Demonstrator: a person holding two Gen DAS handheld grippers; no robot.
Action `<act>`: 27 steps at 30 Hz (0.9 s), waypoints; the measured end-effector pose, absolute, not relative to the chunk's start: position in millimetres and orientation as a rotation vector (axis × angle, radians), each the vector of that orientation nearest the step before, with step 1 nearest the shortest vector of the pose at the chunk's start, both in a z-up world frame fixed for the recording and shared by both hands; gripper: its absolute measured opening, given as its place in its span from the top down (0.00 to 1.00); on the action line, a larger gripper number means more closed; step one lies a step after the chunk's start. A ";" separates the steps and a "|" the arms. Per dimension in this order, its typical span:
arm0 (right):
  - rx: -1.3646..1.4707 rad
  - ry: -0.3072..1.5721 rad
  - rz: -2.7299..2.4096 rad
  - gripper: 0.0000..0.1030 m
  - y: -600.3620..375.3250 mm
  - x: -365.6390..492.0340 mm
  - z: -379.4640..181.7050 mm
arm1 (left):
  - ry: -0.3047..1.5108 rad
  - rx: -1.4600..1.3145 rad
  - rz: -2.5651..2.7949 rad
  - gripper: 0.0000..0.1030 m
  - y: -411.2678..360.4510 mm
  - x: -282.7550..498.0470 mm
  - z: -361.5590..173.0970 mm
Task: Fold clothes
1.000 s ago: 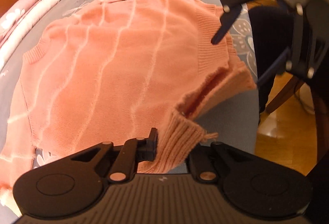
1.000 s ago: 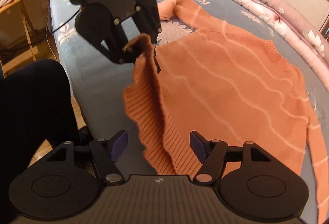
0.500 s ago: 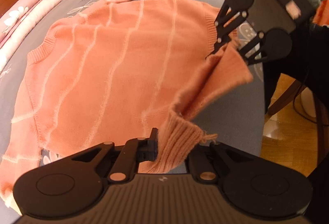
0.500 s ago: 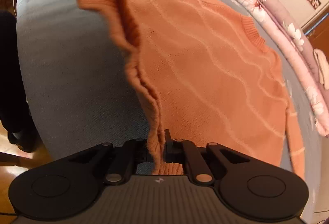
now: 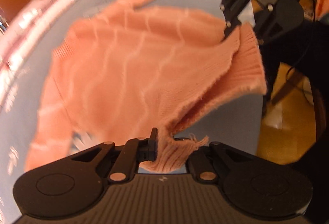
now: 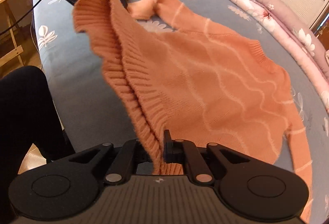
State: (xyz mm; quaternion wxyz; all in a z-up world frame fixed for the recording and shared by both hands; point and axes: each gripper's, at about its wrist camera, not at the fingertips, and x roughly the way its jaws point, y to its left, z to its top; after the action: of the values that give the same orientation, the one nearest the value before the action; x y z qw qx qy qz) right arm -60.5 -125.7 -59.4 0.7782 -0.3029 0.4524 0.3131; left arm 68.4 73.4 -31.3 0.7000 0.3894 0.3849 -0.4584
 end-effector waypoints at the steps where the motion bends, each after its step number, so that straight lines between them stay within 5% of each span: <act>1: -0.669 0.996 0.674 0.88 -120.2 -62.1 -73.9 | 0.892 0.882 -1.010 0.95 73.7 63.5 -49.5; 4: -0.600 1.070 0.683 0.73 -122.5 -61.2 -88.9 | 0.952 0.838 -0.968 0.95 70.2 58.4 -87.6; 8: -0.435 1.122 0.719 0.71 -150.4 -63.6 -73.7 | 0.956 0.831 -0.943 0.94 63.3 59.4 -101.4; 11: -0.311 1.099 0.612 0.44 -207.9 -63.7 -49.2 | 0.975 0.830 -0.944 0.91 64.0 63.4 -102.6; 19: 0.265 1.122 0.275 0.42 -388.1 -25.5 -90.3 | 1.002 0.830 -0.922 0.89 54.9 67.8 -104.2; 27: 0.651 1.159 0.342 0.42 -418.4 -13.8 -140.8 | 1.045 0.825 -0.914 0.89 47.2 73.8 -104.3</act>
State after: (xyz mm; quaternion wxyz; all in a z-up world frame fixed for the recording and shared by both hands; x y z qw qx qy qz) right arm -13.8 -418.4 -140.8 0.7736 0.3004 0.5352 0.1578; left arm 73.8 47.2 -104.3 0.6914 0.3693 0.4675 -0.4088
